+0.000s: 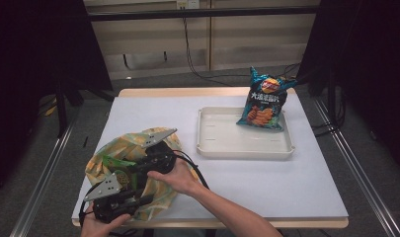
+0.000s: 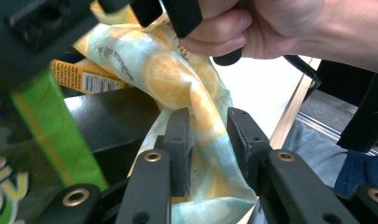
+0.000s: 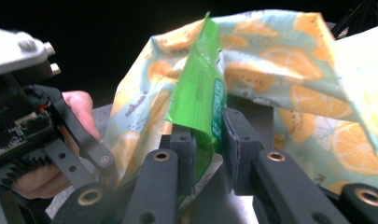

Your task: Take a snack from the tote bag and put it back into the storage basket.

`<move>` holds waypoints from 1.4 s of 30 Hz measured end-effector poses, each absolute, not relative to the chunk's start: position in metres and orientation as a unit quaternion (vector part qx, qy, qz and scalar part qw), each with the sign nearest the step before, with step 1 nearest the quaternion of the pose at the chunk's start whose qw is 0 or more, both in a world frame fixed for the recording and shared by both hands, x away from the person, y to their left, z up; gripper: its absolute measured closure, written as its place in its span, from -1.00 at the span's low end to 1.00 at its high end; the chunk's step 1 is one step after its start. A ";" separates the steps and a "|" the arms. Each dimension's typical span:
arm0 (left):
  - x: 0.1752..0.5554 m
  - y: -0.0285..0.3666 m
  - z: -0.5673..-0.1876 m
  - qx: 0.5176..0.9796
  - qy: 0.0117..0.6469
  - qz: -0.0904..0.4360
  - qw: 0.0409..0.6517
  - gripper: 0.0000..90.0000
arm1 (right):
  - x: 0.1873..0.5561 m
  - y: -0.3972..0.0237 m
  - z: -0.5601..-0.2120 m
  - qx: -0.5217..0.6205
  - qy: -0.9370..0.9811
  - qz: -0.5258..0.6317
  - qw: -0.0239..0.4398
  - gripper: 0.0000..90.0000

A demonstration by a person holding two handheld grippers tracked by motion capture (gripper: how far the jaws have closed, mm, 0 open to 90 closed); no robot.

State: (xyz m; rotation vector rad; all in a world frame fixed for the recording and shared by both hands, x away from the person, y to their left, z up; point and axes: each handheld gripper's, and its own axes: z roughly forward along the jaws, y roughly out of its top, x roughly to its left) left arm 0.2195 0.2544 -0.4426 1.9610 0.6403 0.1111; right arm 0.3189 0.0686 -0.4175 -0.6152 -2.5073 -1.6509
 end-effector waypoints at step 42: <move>0.220 0.261 -0.431 0.768 0.294 0.070 0.564 -0.15 | 0.336 0.015 -0.367 -0.220 -0.757 -0.615 -0.040 0.95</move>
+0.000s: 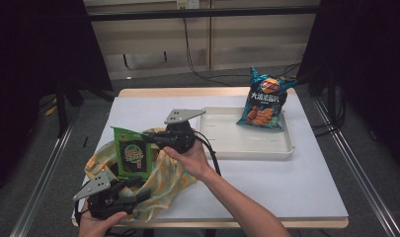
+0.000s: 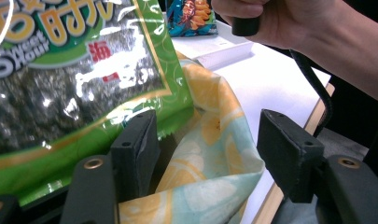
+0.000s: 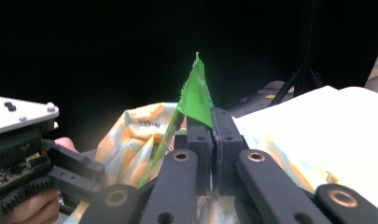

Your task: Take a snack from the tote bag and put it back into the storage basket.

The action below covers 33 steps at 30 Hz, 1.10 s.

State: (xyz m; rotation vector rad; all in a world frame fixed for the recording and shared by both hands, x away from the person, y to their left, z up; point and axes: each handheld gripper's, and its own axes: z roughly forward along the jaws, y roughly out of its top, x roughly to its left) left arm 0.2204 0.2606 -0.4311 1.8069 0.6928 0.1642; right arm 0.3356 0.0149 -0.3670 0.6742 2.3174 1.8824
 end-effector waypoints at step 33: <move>0.224 0.260 -0.422 0.753 0.286 0.077 0.587 0.03 | 0.343 0.002 -0.336 0.213 0.731 0.645 0.066 0.97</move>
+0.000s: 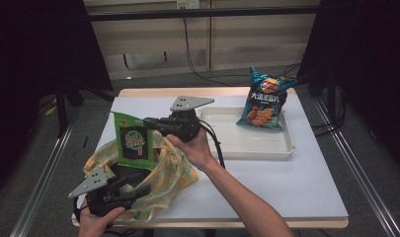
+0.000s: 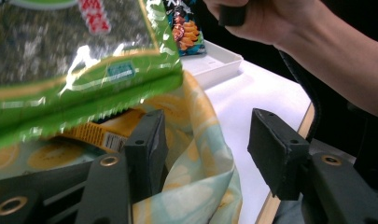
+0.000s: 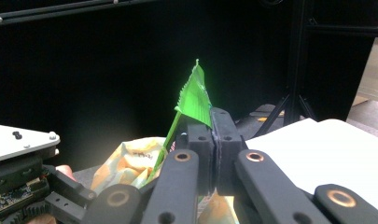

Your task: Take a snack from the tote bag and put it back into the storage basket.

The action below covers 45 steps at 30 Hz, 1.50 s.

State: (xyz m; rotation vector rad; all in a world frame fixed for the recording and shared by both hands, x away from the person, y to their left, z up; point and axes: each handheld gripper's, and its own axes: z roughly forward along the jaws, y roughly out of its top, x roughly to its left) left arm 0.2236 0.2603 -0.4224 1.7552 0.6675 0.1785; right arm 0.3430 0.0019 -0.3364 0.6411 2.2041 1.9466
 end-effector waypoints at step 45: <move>0.235 0.255 -0.404 0.740 0.298 0.118 0.591 -0.55 | 0.367 -0.130 -0.318 0.298 0.688 0.644 0.153 0.98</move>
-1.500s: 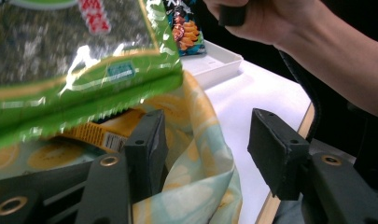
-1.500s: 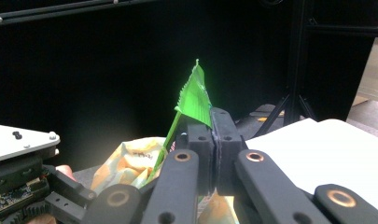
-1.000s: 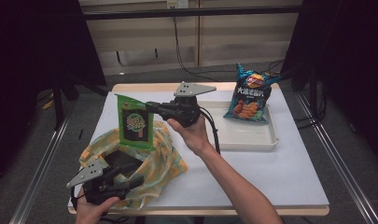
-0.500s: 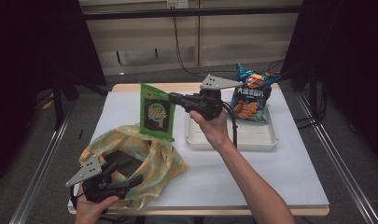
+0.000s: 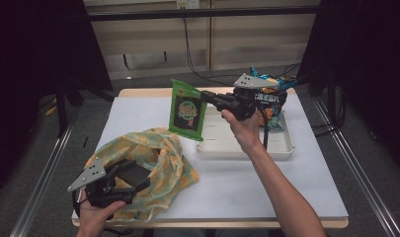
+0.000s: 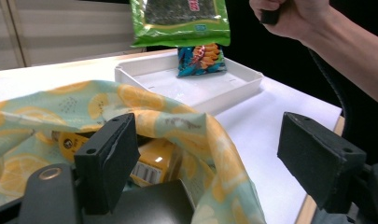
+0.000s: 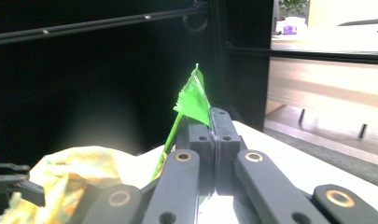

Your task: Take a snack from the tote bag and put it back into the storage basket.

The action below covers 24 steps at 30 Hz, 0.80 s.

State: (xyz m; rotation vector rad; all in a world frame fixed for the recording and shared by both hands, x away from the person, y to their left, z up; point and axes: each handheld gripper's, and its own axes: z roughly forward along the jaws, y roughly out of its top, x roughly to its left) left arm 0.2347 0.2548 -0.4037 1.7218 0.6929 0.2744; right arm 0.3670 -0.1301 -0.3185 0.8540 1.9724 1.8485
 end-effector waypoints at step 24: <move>0.233 0.258 -0.417 0.742 0.297 0.099 0.593 -0.50 | 0.415 -0.188 -0.345 0.363 0.684 0.607 0.181 0.98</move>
